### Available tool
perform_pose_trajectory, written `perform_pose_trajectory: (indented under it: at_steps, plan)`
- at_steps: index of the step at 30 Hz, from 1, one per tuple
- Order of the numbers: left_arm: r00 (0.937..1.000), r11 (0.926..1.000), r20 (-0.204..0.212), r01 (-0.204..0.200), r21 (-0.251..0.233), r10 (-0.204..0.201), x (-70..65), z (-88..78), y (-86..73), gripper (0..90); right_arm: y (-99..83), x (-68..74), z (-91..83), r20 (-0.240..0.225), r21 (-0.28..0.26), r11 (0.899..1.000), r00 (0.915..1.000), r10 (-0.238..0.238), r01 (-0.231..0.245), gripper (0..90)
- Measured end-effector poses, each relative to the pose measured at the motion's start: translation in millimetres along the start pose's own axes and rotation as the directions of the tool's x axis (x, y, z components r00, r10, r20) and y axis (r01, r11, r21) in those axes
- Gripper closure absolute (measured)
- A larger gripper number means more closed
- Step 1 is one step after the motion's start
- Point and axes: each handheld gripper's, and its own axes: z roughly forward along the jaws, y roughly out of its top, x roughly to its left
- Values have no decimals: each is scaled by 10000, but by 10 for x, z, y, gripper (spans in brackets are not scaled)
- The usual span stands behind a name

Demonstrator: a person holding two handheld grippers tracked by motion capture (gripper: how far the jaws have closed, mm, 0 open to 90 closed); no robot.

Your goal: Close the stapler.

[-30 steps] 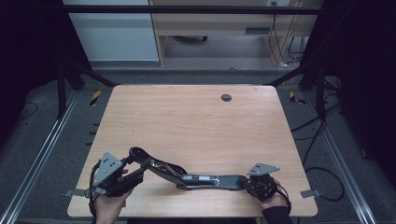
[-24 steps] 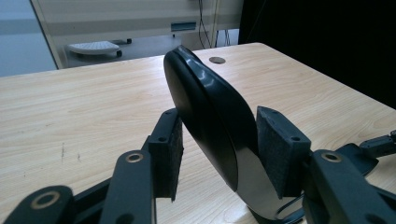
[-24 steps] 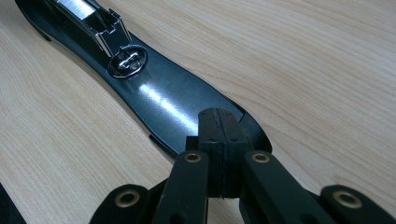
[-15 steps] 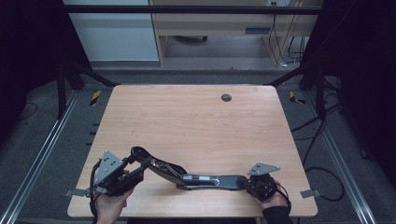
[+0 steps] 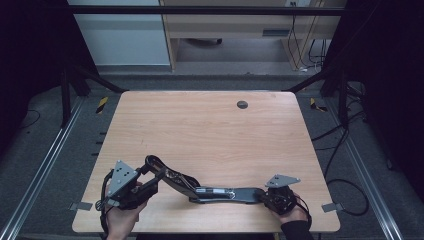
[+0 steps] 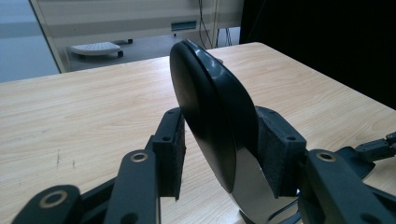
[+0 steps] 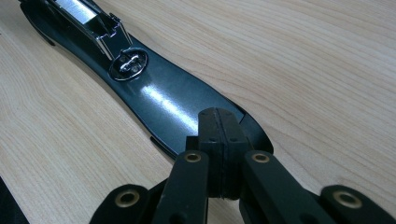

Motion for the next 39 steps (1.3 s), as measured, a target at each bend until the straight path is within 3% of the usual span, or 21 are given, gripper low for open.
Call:
perform_pose_trajectory:
  at_steps: [39]
  plan:
    - [9955, 9955, -93, -948, 14, 948, -393, 134, 193, 573, -1, -5, 0, -63, -27, 10000, 10000, -75, 74, 900]
